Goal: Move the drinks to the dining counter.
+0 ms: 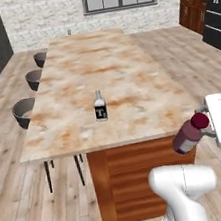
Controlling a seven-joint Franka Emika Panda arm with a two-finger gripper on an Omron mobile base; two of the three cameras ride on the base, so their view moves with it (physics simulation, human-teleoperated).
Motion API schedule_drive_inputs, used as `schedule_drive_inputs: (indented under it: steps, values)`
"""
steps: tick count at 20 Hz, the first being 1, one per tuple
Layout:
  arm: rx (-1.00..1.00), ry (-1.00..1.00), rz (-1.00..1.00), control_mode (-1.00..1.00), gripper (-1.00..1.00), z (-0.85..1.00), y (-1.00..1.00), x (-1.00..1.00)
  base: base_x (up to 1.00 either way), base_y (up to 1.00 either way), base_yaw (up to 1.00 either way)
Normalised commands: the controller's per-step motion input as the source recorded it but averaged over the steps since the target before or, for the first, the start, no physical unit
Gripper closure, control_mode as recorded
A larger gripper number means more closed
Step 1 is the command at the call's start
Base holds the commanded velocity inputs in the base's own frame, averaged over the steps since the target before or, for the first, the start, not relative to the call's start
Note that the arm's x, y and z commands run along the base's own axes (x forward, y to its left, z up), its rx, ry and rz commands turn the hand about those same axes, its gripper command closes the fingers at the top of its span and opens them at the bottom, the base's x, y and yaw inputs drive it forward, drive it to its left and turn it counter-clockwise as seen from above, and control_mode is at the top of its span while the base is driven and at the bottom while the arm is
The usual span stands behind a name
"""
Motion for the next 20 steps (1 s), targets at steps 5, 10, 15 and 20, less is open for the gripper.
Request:
schedule_drive_inputs:
  steps: [5,10,15,20]
  values:
    - [0.0,0.0,0.0,1.0,1.0,0.0,0.0,0.0,0.53,0.51,-0.12]
    - [0.0,0.0,0.0,1.0,1.0,0.0,0.0,0.0,0.64,0.01,-0.09]
    - [0.0,0.0,0.0,1.0,1.0,0.0,0.0,0.0,0.87,0.0,-0.03]
    - [0.0,0.0,0.0,1.0,1.0,0.0,0.0,0.0,0.79,0.0,-0.01]
